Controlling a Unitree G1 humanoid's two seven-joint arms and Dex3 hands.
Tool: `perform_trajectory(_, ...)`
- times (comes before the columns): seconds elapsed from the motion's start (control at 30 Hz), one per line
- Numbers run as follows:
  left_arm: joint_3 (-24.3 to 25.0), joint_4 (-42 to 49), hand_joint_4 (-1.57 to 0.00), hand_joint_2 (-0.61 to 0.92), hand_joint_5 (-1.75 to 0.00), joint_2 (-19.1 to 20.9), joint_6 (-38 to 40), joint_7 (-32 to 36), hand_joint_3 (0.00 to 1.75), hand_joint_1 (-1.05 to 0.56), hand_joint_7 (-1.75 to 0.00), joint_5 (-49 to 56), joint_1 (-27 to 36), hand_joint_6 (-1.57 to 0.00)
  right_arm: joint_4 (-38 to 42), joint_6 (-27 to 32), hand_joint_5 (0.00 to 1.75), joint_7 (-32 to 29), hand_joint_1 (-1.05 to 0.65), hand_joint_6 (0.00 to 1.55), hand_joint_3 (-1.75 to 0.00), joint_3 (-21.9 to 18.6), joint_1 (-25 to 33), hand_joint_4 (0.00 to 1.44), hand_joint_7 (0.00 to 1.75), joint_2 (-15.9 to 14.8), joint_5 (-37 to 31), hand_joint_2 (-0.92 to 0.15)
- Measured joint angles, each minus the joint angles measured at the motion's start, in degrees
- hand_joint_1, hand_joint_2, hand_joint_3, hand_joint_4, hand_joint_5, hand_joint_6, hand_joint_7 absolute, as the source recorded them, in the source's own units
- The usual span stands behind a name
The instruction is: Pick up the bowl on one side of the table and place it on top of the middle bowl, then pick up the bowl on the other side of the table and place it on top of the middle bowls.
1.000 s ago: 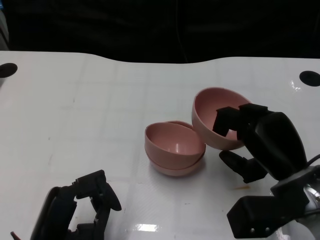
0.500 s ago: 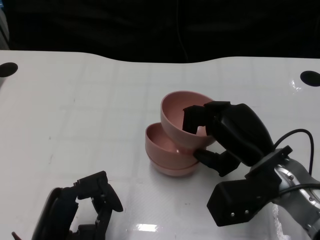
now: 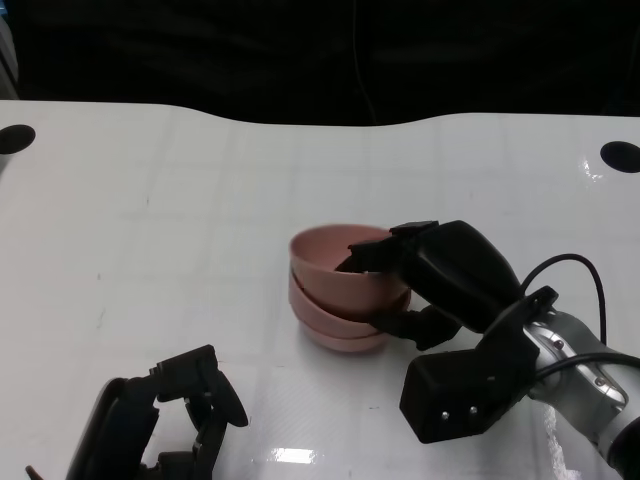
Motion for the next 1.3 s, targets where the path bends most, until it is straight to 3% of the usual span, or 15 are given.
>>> perform_trajectory(0.07, 0.0, 0.0, -0.82, 0.42, -1.71, 0.0, 0.0, 0.0, 1.34, 0.03, -1.46, 0.0, 0.0, -0.8, -0.9, 0.4, 0.24, 0.3, -0.5, 0.59, -0.15, 0.0, 0.1, 0.51, 0.0, -0.3, -0.1, -0.91)
perform_trajectory(0.3, -0.2, 0.2, -0.82, 0.44, -1.7, 0.0, -0.2, 0.0, 1.32, 0.03, -1.46, -0.1, -0.1, -0.8, -5.3, 0.9, 0.35, 1.0, -0.61, 0.55, -0.31, -0.1, 2.0, 0.46, 0.0, -2.3, -0.2, -0.92)
perform_trajectory(0.6, -0.2, 0.3, -0.82, 0.43, -1.71, 0.1, -0.4, 0.0, 1.32, 0.04, -1.47, -0.1, -0.2, -0.8, -20.4, 2.2, 0.42, 2.8, -0.69, 0.46, -0.49, -3.8, 11.3, 0.33, 0.0, -6.8, 0.9, -0.92)
perform_trajectory(0.8, -0.3, 0.9, -0.82, 0.42, -1.71, 0.1, -0.6, 0.0, 1.34, 0.03, -1.48, 0.0, -0.3, -0.79, -28.6, 2.3, 0.54, 4.5, -0.74, 0.34, -0.54, -7.2, 18.0, 0.12, 0.0, -9.1, 3.0, -0.92)
perform_trajectory(0.9, -0.3, 0.9, -0.82, 0.42, -1.71, 0.0, -0.6, 0.0, 1.36, 0.03, -1.49, -0.1, -0.3, -0.79, -31.2, 1.2, 0.59, 4.6, -0.73, 0.34, -0.52, -8.7, 21.8, 0.09, 0.01, -9.8, 4.7, -0.92)
perform_trajectory(1.03, -0.3, 0.9, -0.82, 0.41, -1.7, 0.0, -0.6, 0.0, 1.36, 0.03, -1.49, 0.0, -0.4, -0.79, -33.4, -1.6, 0.68, 4.0, -0.62, 0.4, -0.35, -10.8, 25.9, 0.12, 0.04, -10.7, 5.4, -0.92)
perform_trajectory(1.17, -0.4, 0.9, -0.83, 0.42, -1.69, 0.0, -0.6, 0.0, 1.36, 0.03, -1.48, 0.0, -0.4, -0.79, -33.5, -5.6, 0.8, 2.4, -0.43, 0.51, -0.17, -12.6, 29.8, 0.22, 0.09, -11.0, 6.9, -0.92)
perform_trajectory(1.3, -0.4, 0.9, -0.82, 0.42, -1.7, -0.1, -0.5, 0.0, 1.37, 0.03, -1.49, -0.2, -0.5, -0.78, -32.3, -10.5, 0.87, 0.4, -0.32, 0.64, -0.1, -13.1, 32.8, 0.34, 0.16, -10.8, 8.3, -0.92)
